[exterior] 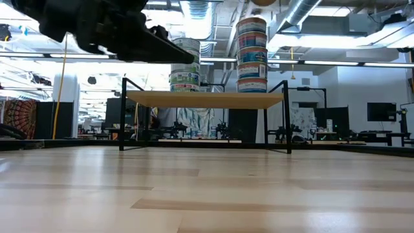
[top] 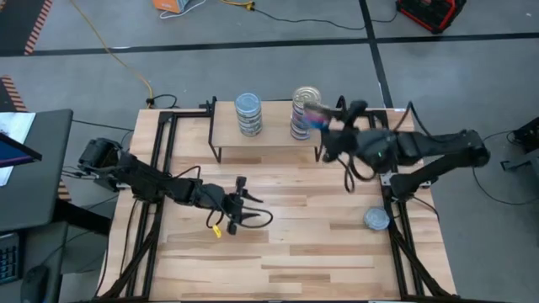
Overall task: Stack canned seafood by type on shelf
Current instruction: Stack the pink and blue tuna can on top of the pink and blue tuna can on the shelf, then move the green tuna can to the center of the table, then stack the green tuna can on top of the green tuna can on the shelf
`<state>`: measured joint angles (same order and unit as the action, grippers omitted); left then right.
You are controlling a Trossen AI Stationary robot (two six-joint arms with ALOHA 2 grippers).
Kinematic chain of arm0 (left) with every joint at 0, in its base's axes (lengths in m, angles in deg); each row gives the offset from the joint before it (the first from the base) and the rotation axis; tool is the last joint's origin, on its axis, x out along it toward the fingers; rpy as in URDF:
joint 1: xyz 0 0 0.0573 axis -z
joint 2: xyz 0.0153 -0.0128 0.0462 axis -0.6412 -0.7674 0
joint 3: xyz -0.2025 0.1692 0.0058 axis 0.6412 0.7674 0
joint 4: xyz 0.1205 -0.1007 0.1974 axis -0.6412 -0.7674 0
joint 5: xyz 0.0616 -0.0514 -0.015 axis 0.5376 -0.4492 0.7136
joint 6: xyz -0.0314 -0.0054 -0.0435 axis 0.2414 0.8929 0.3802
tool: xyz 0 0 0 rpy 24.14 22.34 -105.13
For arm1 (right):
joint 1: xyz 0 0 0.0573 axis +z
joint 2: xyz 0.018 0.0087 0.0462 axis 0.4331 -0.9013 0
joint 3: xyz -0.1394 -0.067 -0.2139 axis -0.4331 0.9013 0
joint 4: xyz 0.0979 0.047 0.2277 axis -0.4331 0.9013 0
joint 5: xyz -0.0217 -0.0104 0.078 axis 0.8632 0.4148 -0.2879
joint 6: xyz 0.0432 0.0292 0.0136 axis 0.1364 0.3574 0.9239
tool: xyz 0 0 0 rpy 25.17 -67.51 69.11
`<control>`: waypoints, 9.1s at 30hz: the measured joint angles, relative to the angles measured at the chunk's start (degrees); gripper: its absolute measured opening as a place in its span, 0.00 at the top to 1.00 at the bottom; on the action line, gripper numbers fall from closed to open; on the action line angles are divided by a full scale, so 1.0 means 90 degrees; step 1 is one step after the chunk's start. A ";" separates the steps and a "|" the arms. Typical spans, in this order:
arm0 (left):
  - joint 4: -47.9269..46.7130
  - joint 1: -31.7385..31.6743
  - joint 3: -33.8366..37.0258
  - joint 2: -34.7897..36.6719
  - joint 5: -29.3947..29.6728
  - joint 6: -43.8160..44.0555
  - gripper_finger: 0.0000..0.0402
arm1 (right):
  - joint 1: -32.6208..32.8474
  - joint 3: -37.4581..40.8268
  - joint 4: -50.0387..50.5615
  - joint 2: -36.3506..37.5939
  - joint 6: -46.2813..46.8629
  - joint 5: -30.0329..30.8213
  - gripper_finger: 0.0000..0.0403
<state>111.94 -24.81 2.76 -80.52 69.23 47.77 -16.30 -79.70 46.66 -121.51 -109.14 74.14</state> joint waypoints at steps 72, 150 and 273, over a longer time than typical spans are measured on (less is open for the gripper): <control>-0.2659 -0.0275 0.0000 0.2208 0.0718 0.0289 0.54 | -0.2273 -0.1396 0.1585 -0.0964 0.0553 -0.1961 0.24; -0.2515 -0.0275 -0.0002 0.2206 0.0826 0.0237 0.54 | -0.0897 -0.2618 0.6052 -0.1097 0.4597 -0.2943 0.25; -0.3143 -0.0147 -0.4588 -0.4557 0.2223 -0.3986 0.99 | 0.3208 0.3005 0.2132 0.0906 0.9596 0.1137 0.25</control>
<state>83.65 -26.13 -38.53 -121.53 89.24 11.90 12.57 -52.65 65.84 -113.36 -22.77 84.37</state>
